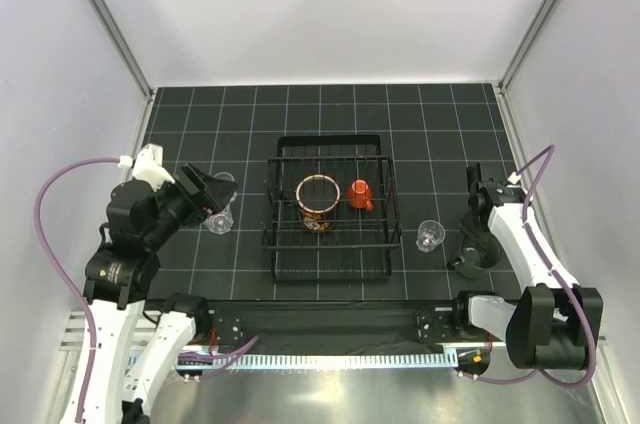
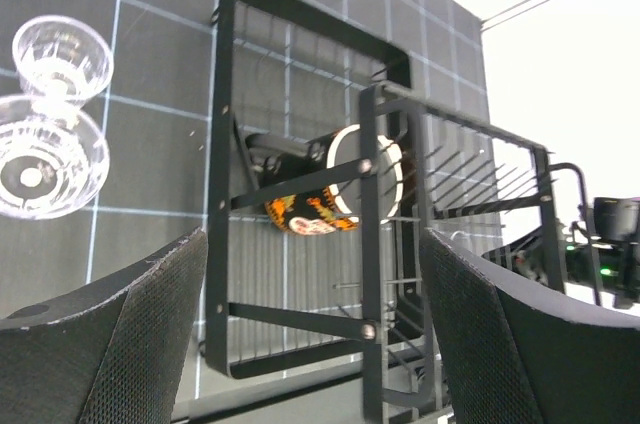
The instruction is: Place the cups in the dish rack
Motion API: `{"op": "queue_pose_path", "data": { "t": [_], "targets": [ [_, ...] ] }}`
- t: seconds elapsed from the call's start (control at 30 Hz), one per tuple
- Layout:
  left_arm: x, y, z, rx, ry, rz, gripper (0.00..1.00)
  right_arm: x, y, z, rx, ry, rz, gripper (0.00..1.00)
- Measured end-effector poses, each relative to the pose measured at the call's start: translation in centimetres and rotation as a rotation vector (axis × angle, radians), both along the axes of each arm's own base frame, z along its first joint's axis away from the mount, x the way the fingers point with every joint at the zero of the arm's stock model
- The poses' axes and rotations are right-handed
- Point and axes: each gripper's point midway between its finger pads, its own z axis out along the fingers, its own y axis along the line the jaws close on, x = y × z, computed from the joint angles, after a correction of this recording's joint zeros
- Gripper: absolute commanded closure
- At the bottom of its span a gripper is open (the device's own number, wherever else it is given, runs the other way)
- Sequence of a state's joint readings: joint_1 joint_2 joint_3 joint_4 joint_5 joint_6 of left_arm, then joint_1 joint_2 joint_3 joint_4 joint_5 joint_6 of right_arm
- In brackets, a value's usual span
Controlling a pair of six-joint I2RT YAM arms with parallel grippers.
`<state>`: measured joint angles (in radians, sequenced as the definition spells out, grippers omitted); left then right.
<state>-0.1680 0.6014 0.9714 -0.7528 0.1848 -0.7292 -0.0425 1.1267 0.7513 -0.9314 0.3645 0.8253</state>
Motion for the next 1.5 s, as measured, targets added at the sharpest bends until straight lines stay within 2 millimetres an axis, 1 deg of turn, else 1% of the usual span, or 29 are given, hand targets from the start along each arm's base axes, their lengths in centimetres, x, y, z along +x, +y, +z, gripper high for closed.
{"op": "queue_pose_path", "data": {
  "t": [0.03,0.07,0.1,0.13,0.23,0.33,0.43,0.5,0.57,0.67,0.7,0.8,0.87,0.9,0.93,1.03,1.07,1.13,1.17,1.2,1.27,1.33,1.4,1.43,1.5],
  "targets": [
    [-0.1,0.0,0.5,-0.003,-0.010,-0.001,0.16,0.1,0.0,-0.1,0.000,-0.005,-0.002,0.77],
    [-0.1,-0.1,0.9,-0.009,-0.019,-0.003,0.16,0.2,0.0,-0.2,0.001,-0.005,-0.004,0.88],
    [-0.2,-0.2,1.1,-0.016,-0.023,-0.008,0.16,0.2,0.0,-0.2,0.003,-0.005,-0.002,0.94],
    [-0.3,-0.4,1.4,-0.028,-0.025,-0.013,0.16,0.3,0.0,-0.3,0.009,-0.006,-0.001,0.96],
    [-0.5,-0.9,1.8,-0.059,-0.028,-0.036,0.14,0.5,-0.3,-0.4,-0.006,0.002,0.004,0.96],
    [-0.6,-1.8,2.6,-0.108,-0.043,-0.070,0.14,0.7,-0.3,-0.4,-0.006,0.014,0.029,0.96],
    [-0.6,-2.6,3.3,-0.152,-0.054,-0.107,0.14,1.4,-0.1,0.1,0.005,0.011,0.062,0.96],
    [-0.5,-3.2,3.9,-0.182,-0.062,-0.132,0.14,2.3,0.1,1.0,0.014,-0.015,0.093,0.96],
    [-0.4,-3.7,4.5,-0.203,-0.069,-0.153,0.14,4.1,0.4,3.0,0.024,-0.072,0.140,0.96],
    [-0.2,-4.5,6.3,-0.246,-0.111,-0.196,0.14,7.7,1.5,7.1,0.057,-0.228,0.239,0.96],
    [-0.2,-4.7,7.0,-0.260,-0.129,-0.209,0.14,8.5,2.1,8.4,0.074,-0.278,0.272,0.96],
    [0.0,-5.6,9.9,-0.314,-0.202,-0.266,0.14,11.2,5.0,14.0,0.162,-0.501,0.419,0.96],
    [0.2,-6.4,11.7,-0.358,-0.237,-0.313,0.19,12.2,7.3,18.1,0.235,-0.655,0.514,0.96],
    [0.5,-6.8,12.5,-0.380,-0.251,-0.335,0.21,12.5,8.2,19.8,0.267,-0.712,0.549,0.96],
    [0.8,-7.2,13.1,-0.400,-0.266,-0.359,0.23,12.8,9.3,22.0,0.310,-0.783,0.586,0.96],
    [1.5,-8.4,14.7,-0.453,-0.298,-0.423,0.24,13.2,12.7,28.6,0.457,-0.986,0.701,0.96],
    [1.9,-8.8,15.1,-0.472,-0.307,-0.442,0.24,13.1,13.7,30.7,0.503,-1.048,0.732,0.96],
    [1.8,-10.6,15.7,-0.506,-0.311,-0.515,0.24,12.4,15.5,34.8,0.590,-1.153,0.790,0.96],
    [1.7,-11.4,15.8,-0.515,-0.309,-0.542,0.24,11.9,16.3,36.7,0.631,-1.203,0.819,0.96],
    [1.5,-12.4,15.8,-0.530,-0.302,-0.573,0.24,11.4,16.9,38.3,0.663,-1.239,0.842,0.96],
    [1.1,-14.2,16.0,-0.551,-0.299,-0.625,0.24,9.9,18.3,42.2,0.736,-1.342,0.908,0.96],
    [0.5,-15.6,16.3,-0.570,-0.309,-0.666,0.24,8.5,19.2,45.0,0.790,-1.422,0.957,0.96],
    [0.0,-16.9,16.7,-0.586,-0.325,-0.698,0.24,6.9,20.1,47.1,0.853,-1.485,1.002,0.96],
    [-0.2,-17.5,17.0,-0.594,-0.332,-0.711,0.25,6.0,20.6,47.9,0.887,-1.508,1.023,0.96],
    [-0.5,-18.9,17.7,-0.606,-0.342,-0.739,0.25,4.6,21.4,48.8,0.942,-1.544,1.058,0.96]
  ]
}}
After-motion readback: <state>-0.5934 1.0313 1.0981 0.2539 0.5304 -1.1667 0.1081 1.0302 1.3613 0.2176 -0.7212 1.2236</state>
